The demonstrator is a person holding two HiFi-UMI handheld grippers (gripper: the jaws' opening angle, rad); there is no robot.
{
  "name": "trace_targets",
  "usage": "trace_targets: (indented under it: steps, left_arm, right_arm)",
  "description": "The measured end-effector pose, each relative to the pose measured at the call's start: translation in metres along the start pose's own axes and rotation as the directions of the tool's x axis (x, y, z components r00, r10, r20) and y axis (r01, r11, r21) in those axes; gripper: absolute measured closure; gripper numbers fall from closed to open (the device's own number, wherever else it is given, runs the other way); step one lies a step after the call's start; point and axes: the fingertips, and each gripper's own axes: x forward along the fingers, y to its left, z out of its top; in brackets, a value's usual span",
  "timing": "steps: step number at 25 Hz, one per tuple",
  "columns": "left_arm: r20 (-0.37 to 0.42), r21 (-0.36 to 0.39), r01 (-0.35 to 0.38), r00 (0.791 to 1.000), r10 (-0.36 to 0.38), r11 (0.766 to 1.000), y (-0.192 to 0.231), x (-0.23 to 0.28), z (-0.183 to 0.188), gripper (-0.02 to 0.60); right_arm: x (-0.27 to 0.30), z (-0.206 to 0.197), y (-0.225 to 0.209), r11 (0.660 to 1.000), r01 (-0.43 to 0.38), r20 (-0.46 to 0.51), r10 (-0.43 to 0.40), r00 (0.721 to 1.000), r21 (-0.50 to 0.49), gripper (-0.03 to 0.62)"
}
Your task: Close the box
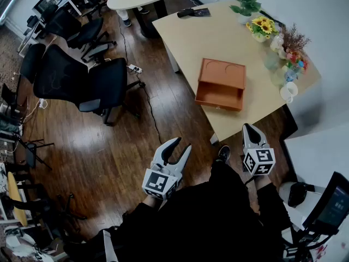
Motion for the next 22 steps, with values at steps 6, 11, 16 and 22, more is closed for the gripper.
trace_targets:
  steps: [6,11,16,22]
  left_arm:
    - [-0.077,-0.038,0.025,0.997,-0.028,0.999,0.043,0.117,-0.016,0.451]
    - [-0.293,0.063,0.021,0.956,-0.001,0.998,0.093,0.176,-0.071,0.331]
    - [-0.437,0.129,0.17,0.894,-0.098,0.977,0.11,0.218,-0.12,0.276]
    - [-0.528,0.091,0.279,0.828,-0.191,0.956,0.114,0.245,-0.15,0.278]
  right_arm:
    - [0.07,-0.031,-0.061,0.989,-0.109,-0.205,0.086,0.975,-0.1,0.507]
    - [0.094,-0.057,-0.082,0.985,-0.105,-0.293,0.06,0.954,-0.14,0.48]
    - [0.116,-0.085,-0.092,0.98,-0.118,-0.381,0.049,0.923,-0.159,0.402]
    - [0.13,-0.092,-0.084,0.967,-0.149,-0.434,0.046,0.9,-0.208,0.315]
